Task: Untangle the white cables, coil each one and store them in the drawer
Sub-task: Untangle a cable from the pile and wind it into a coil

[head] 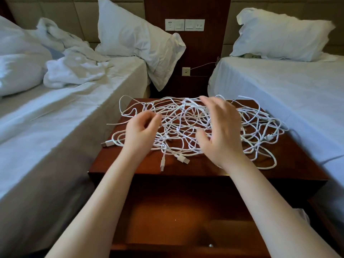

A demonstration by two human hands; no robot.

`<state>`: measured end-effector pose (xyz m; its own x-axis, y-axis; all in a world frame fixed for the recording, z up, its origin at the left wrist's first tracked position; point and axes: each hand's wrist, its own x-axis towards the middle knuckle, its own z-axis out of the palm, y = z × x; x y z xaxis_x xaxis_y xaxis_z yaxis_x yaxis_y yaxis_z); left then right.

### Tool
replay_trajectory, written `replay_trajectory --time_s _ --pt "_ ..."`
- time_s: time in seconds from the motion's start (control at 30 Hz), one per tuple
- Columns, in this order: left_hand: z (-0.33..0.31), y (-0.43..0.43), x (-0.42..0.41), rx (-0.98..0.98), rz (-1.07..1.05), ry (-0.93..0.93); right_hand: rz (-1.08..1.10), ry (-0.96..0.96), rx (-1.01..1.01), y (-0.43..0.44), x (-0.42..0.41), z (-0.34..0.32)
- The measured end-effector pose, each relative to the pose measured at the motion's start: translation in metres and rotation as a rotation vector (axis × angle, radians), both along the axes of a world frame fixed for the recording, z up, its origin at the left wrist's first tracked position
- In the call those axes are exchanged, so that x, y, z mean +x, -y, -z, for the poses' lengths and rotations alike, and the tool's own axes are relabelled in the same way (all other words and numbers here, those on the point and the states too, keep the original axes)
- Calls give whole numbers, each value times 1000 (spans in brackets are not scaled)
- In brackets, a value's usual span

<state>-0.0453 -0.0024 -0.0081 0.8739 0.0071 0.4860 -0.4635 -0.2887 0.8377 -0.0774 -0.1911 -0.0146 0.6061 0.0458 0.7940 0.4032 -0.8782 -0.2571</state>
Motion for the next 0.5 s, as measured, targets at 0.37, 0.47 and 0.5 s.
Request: replay_trajectory --time_s 0.37,0.47,0.5 --pt "-1 3 -11 48 245 34 81 80 -1 -16 5 10" --pt "-3 -12 -3 -47 148 23 236 31 83 4 11 14" --pt "-3 -16 0 -96 103 23 271 6 95 12 12 16"
